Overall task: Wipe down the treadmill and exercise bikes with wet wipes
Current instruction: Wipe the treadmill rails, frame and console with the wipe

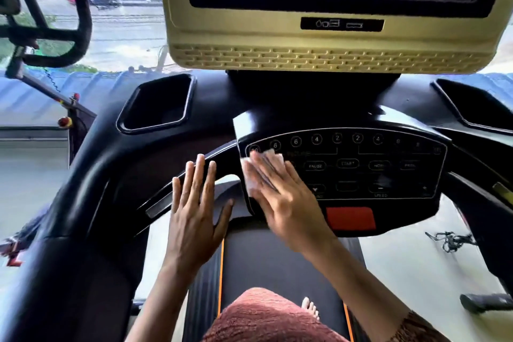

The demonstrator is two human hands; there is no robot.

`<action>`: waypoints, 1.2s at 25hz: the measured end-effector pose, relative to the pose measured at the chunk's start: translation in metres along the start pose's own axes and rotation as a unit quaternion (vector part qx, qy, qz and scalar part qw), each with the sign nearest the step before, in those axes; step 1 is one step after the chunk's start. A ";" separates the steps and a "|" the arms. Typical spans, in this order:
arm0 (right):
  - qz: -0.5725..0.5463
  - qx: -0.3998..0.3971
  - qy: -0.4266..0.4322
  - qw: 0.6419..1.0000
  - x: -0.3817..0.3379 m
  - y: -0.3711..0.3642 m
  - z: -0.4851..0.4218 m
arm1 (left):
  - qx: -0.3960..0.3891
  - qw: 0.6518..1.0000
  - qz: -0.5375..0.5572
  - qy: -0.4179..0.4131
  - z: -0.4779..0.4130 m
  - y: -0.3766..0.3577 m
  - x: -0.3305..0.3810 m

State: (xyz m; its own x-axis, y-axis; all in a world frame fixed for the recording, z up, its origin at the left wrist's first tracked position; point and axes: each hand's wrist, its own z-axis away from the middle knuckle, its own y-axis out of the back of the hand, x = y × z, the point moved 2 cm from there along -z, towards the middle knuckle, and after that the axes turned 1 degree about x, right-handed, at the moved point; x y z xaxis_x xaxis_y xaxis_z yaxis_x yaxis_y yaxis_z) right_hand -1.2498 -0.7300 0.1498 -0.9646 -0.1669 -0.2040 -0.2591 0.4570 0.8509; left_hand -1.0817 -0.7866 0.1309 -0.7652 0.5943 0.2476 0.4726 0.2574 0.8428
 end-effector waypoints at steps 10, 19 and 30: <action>0.032 0.002 0.005 0.999 -0.025 -0.020 -0.020 | -0.010 0.998 0.030 -0.046 0.005 0.005 -0.015; -0.097 0.084 -0.114 0.985 -0.039 -0.008 0.071 | 0.004 0.991 0.127 -0.039 0.003 -0.001 -0.006; -0.160 0.284 -0.023 0.945 0.044 0.087 -0.181 | 0.158 0.933 0.322 -0.035 -0.219 0.073 0.009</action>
State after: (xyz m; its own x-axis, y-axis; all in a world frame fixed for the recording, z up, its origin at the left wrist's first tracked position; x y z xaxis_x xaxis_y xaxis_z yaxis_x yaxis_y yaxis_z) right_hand -1.3064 -0.8557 0.3022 -0.8301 -0.3437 -0.4390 -0.5098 0.7866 0.3483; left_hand -1.1502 -0.9295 0.2996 -0.2524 0.7482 0.6136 0.9385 0.0350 0.3434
